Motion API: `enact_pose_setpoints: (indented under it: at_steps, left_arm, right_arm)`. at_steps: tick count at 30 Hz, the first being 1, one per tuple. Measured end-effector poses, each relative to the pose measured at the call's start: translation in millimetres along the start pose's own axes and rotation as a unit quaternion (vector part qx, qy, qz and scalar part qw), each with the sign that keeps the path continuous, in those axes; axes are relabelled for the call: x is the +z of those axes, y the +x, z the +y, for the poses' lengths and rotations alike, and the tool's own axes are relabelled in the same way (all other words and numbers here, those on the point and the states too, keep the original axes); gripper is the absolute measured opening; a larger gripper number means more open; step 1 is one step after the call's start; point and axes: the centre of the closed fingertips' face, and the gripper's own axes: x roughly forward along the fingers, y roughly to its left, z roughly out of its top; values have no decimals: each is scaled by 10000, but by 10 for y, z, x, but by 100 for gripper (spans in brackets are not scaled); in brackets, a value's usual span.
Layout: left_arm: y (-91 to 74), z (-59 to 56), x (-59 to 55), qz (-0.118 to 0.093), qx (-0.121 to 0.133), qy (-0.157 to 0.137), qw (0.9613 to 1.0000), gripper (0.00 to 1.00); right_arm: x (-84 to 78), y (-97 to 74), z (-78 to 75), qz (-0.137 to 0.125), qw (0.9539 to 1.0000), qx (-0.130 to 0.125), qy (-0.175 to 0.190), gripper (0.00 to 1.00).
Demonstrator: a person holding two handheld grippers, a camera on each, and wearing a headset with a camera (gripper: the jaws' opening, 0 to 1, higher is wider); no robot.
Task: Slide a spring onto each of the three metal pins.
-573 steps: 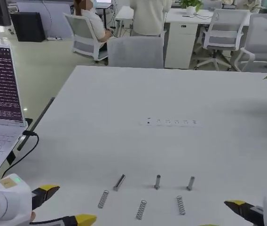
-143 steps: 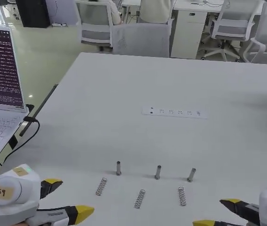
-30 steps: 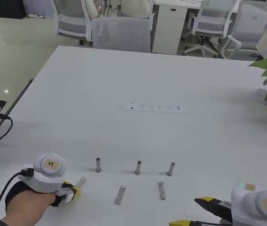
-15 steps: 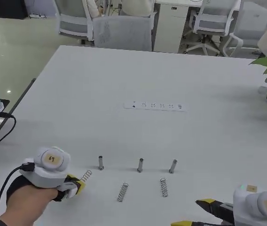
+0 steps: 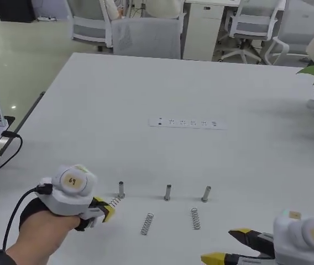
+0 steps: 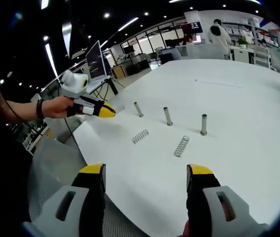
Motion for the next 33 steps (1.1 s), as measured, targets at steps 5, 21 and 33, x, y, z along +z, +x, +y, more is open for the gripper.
enact_pose_setpoints:
  at_steps: [5, 21, 33]
  left_arm:
    - [11, -117, 79, -54, -107, 111, 9999, 2]
    - [52, -619, 276, -248, -565, 357, 9975, 2]
    - [29, -909, 426, -429, -807, 500, 9946, 2]
  right_arm:
    - [45, 47, 7, -20, 10000, 68, -17, 64]
    - [257, 196, 110, -190, 9993, 314, -39, 61]
    - [501, 353, 235, -424, 9973, 601, 17, 56]
